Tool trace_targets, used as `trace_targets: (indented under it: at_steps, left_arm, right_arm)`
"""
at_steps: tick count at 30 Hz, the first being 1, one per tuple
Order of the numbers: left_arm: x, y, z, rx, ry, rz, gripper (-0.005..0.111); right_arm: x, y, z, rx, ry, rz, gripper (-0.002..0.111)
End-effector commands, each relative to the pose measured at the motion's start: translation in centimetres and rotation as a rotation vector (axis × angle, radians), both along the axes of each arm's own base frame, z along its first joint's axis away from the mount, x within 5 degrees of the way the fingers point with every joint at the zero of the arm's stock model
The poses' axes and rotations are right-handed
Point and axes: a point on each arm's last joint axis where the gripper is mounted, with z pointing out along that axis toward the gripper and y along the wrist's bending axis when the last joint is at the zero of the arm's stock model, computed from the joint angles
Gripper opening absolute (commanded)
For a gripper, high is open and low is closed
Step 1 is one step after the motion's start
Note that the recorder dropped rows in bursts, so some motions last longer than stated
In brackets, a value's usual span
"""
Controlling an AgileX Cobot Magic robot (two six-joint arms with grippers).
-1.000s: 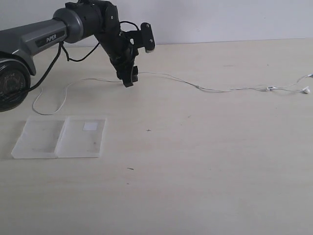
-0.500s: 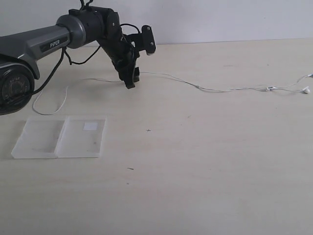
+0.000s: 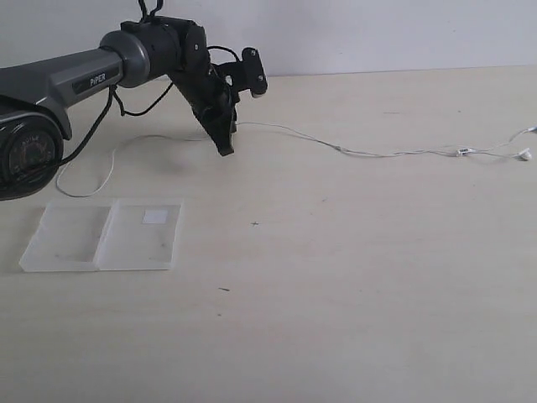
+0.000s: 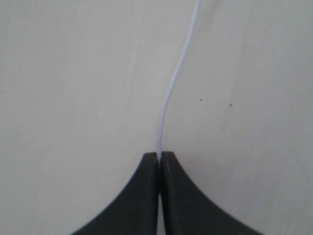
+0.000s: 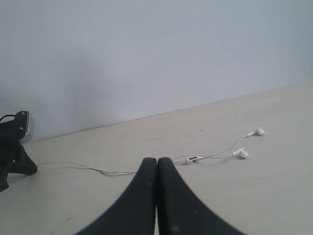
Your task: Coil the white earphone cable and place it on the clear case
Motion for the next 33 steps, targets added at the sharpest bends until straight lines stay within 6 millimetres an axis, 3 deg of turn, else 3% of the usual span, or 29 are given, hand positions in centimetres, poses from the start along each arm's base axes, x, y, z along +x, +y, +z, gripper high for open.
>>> trace_targets:
  at_steps: [1, 3, 5, 6, 13, 15, 21, 29, 33]
  left_arm:
    - [-0.3, 0.1, 2.0, -0.031, 0.014, 0.074, 0.000]
    - [-0.4, 0.1, 4.7, -0.060, -0.014, 0.106, 0.000]
    - [-1.1, 0.5, 9.1, -0.101, -0.048, 0.153, 0.000]
    - [-1.3, 0.5, 10.3, -0.108, -0.054, 0.160, 0.000]
    - [-5.5, 1.7, 23.4, -0.275, -0.184, 0.274, 0.000]
    - [-6.8, 2.0, 25.5, -0.287, -0.195, 0.273, 0.000]
    - [-10.3, 2.9, 30.6, -0.332, -0.217, 0.286, 0.000]
    - [-12.1, 3.8, 32.9, -0.379, -0.207, 0.338, 0.000]
    - [-12.5, 3.8, 32.8, -0.374, -0.173, 0.336, 0.000]
  right_arm:
    - [0.0, 0.0, 0.0, -0.001, -0.013, -0.001, 0.000]
    - [0.0, 0.0, 0.0, -0.001, -0.013, -0.001, 0.000]
    - [0.0, 0.0, 0.0, -0.001, -0.013, -0.001, 0.000]
    - [0.0, 0.0, 0.0, -0.001, -0.013, -0.001, 0.000]
    - [0.0, 0.0, 0.0, -0.001, -0.013, -0.001, 0.000]
    - [0.0, 0.0, 0.0, -0.001, -0.015, -0.001, 0.000]
    - [0.0, 0.0, 0.3, 0.000, -0.046, -0.003, 0.000]
    - [0.0, 0.0, 0.6, 0.013, -0.075, -0.003, 0.000]
    - [0.0, 0.0, 0.5, 0.013, -0.071, -0.003, 0.000]
